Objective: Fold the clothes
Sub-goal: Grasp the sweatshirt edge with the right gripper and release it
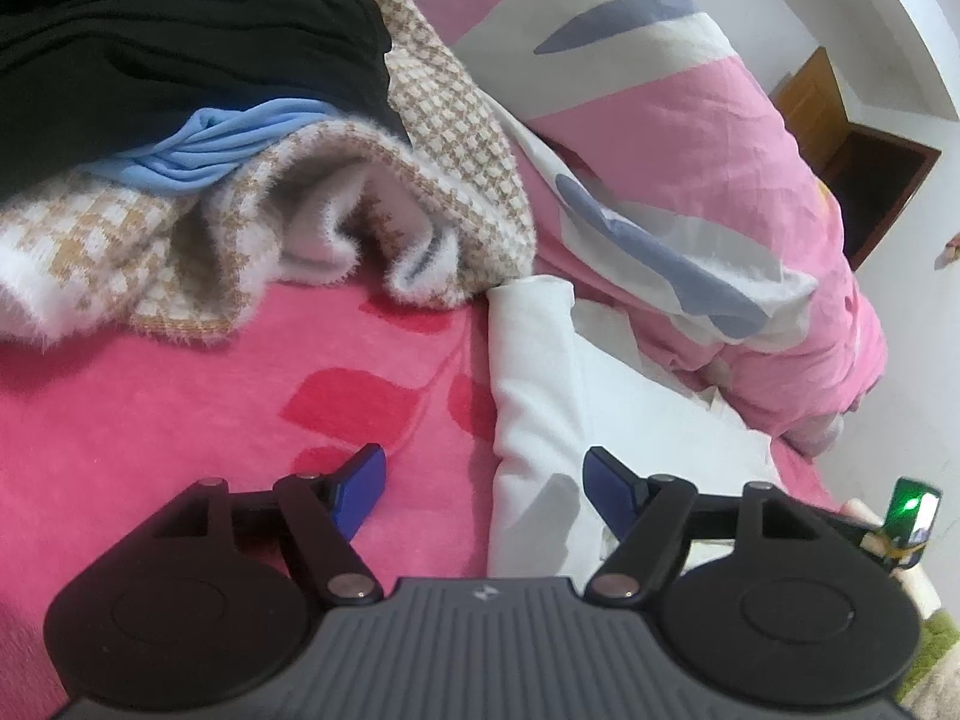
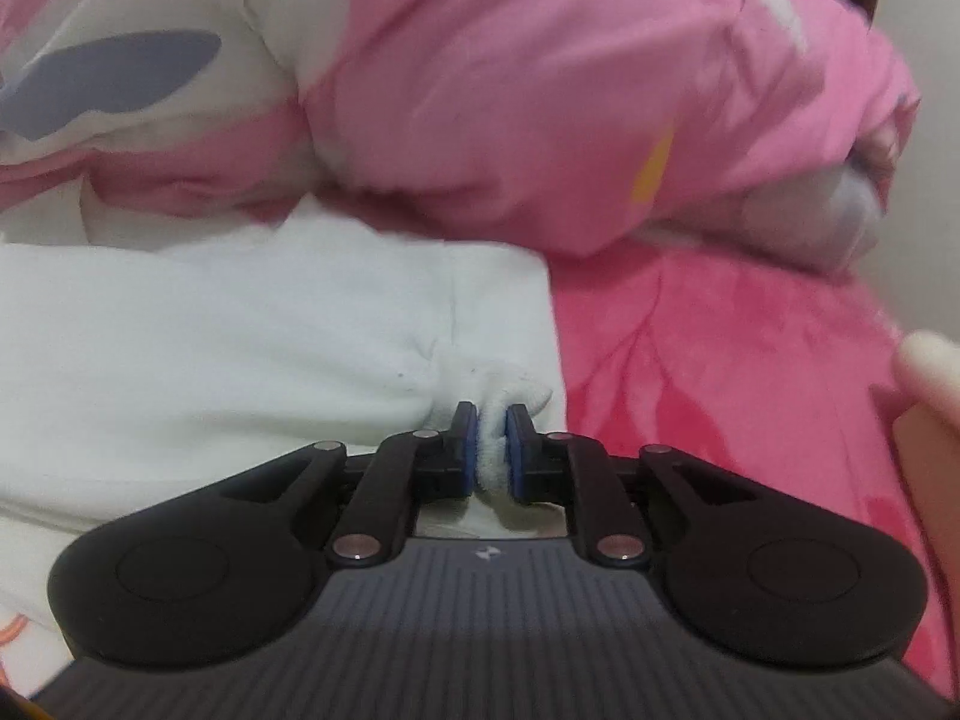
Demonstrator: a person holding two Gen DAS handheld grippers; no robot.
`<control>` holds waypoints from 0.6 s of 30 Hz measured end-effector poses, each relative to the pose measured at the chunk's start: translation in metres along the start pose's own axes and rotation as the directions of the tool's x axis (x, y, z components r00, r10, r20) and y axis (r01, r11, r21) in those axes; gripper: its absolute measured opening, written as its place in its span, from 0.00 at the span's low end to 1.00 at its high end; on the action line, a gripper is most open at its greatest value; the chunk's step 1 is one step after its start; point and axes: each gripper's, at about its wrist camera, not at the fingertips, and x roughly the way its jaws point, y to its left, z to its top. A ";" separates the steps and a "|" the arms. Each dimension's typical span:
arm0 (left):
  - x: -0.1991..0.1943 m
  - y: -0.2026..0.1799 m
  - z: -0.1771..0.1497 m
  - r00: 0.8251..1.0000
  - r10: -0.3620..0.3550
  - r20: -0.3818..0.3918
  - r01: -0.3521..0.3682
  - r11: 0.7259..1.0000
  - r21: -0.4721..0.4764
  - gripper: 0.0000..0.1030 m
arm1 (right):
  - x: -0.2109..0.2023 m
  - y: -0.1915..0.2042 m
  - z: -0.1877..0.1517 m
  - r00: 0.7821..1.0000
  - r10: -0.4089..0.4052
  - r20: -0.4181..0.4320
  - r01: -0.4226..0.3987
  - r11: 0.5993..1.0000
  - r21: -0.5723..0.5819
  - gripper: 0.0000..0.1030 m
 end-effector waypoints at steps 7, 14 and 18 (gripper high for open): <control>-0.001 0.002 0.000 1.000 -0.005 0.000 0.005 1.000 -0.012 0.71 | -0.052 0.017 0.020 0.991 0.050 0.121 -0.052 0.999 0.014 0.19; -0.002 0.009 0.003 1.000 -0.031 -0.001 0.031 0.997 -0.064 0.71 | -0.034 0.055 0.001 0.983 0.182 0.035 -0.180 0.982 -0.063 0.32; -0.005 0.019 0.007 0.998 -0.063 0.002 0.063 0.990 -0.129 0.71 | -0.041 0.063 0.008 0.984 0.175 -0.011 -0.175 0.984 -0.020 0.32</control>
